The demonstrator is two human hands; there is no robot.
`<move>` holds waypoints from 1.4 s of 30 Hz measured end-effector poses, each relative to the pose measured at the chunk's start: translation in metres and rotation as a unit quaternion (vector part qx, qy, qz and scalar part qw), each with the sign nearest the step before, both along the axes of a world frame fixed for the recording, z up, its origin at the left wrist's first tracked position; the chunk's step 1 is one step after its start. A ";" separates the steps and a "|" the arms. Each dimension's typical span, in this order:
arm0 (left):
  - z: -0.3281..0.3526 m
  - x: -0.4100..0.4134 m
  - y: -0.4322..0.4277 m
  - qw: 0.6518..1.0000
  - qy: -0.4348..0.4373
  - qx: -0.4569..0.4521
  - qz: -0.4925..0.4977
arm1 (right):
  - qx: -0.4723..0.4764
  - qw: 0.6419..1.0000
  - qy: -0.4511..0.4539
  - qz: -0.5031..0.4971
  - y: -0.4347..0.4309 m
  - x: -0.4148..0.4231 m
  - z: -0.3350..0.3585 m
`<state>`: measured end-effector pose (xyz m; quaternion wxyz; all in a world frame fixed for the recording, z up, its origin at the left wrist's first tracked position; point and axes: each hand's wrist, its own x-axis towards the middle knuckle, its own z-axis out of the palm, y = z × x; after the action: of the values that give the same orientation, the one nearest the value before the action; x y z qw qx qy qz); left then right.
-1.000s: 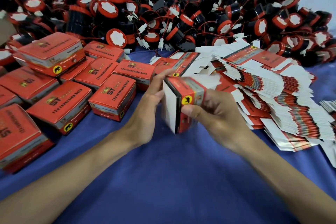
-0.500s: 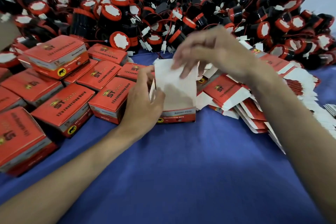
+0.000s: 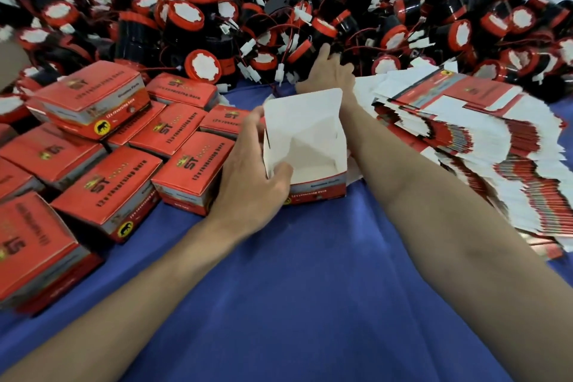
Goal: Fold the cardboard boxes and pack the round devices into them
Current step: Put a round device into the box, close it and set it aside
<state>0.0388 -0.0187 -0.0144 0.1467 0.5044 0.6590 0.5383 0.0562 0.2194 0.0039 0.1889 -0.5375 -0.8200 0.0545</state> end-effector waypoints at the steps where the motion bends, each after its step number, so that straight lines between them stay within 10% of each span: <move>1: -0.001 0.000 0.000 1.000 0.011 0.003 0.007 | -0.006 1.000 0.014 0.009 -0.001 0.002 -0.002; 7: -0.004 0.004 0.000 0.995 0.077 0.013 0.065 | 0.004 0.885 0.454 0.105 -0.027 0.031 0.024; 12: -0.005 0.003 0.000 0.993 0.085 0.012 0.079 | -0.337 0.554 0.725 0.230 -0.062 0.070 0.063; 16: -0.004 0.003 0.001 0.993 0.086 0.015 0.077 | -0.477 0.395 0.726 0.298 -0.085 0.095 0.067; 22: -0.005 0.001 0.000 0.993 0.088 0.013 0.075 | -0.484 0.474 0.606 0.417 -0.107 0.115 0.080; 27: -0.006 0.001 0.000 0.995 0.080 0.023 0.061 | -0.645 0.359 0.532 0.415 -0.110 0.123 0.084; 37: -0.015 -0.003 -0.008 0.998 -0.004 0.068 0.007 | -0.418 0.748 0.146 0.493 -0.123 0.112 0.061; 42: -0.018 -0.004 -0.005 0.998 -0.046 0.027 0.019 | -0.341 0.819 0.075 0.455 -0.131 0.110 0.072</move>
<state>0.0345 -0.0235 -0.0322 0.1528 0.4708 0.6460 0.5812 0.1665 0.0883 0.0757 0.0082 -0.1272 -0.8836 0.4506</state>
